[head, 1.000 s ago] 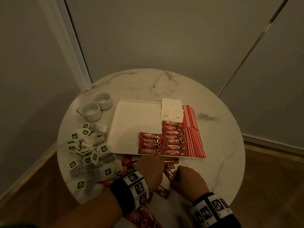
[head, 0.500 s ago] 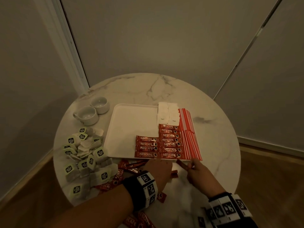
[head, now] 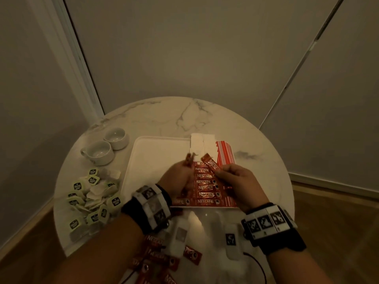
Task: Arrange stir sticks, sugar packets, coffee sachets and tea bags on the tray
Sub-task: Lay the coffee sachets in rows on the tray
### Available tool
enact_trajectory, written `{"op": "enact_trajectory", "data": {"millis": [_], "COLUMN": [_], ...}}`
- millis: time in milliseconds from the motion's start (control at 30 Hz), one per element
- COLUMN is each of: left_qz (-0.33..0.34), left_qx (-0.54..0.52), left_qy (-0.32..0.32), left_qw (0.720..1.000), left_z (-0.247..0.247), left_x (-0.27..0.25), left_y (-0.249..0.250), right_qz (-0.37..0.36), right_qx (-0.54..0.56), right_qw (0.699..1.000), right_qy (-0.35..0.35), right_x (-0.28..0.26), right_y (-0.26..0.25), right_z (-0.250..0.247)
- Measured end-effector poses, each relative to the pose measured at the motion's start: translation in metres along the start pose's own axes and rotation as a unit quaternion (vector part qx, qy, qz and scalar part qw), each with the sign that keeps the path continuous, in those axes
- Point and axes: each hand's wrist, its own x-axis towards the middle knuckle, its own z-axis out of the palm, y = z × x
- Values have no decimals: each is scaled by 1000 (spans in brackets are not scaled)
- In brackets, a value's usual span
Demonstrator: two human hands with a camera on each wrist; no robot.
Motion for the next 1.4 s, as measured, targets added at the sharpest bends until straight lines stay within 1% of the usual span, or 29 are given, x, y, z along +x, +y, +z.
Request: {"op": "enact_trajectory", "data": {"millis": [33, 67, 100, 200, 233, 333, 400, 467, 533, 600, 667, 700, 767, 833, 933, 1000, 1067, 1167, 1300, 1400], "left_qz": [2, 11, 27, 80, 87, 92, 91, 92, 92, 87, 77, 69, 49, 29, -2, -31, -57, -83, -110, -128], "left_qx": [-81, -115, -109, -14, -9, -36, -55, -50, -10, 30, 41, 39, 30, 18, -52, -110, -135, -133, -132, -108], "left_qy": [-3, 1, 15, 71, 84, 119, 156, 186, 196, 194, 181, 177, 187, 217, 247, 239, 226, 218, 212, 199], "left_qw": [997, 993, 994, 994, 993, 988, 982, 977, 976, 977, 980, 981, 981, 976, 968, 964, 963, 963, 962, 966], "left_z": [-6, -11, -15, -25, -29, -44, -56, -67, -73, -74, -75, -76, -80, -88, -99, -105, -106, -104, -103, -101], "left_x": [1, 4, 8, 20, 24, 35, 40, 45, 50, 54, 57, 58, 59, 58, 57, 55, 53, 53, 58, 60], "left_y": [8, 14, 18, 26, 27, 29, 27, 24, 21, 18, 16, 14, 10, 6, 0, -4, -8, -13, -19, -24], "right_qz": [-16, -32, -45, -72, -76, -74, -73, -84, -102, -131, -156, -156, -139, -116, -82, -57, -41, -33, -39, -43], "right_qx": [-20, -40, -57, -89, -93, -104, -125, -153, -197, -261, -307, -321, -344, -376, -438, -468, -491, -516, -538, -550], "right_qw": [1000, 999, 997, 992, 991, 986, 984, 982, 973, 953, 932, 926, 918, 908, 882, 867, 853, 835, 821, 814], "right_qy": [-9, -19, -28, -52, -63, -109, -105, -78, -66, -85, -113, -122, -136, -145, -153, -160, -170, -186, -187, -184], "right_x": [4, 9, 13, 27, 31, 42, 54, 68, 79, 86, 95, 100, 115, 128, 142, 150, 155, 159, 161, 162], "right_y": [-6, -12, -17, -26, -28, -33, -33, -35, -38, -44, -47, -47, -44, -38, -21, -8, 2, 9, 12, 13], "right_z": [4, 8, 12, 22, 24, 24, 19, 16, 21, 35, 50, 55, 62, 67, 76, 84, 90, 95, 96, 95]}}
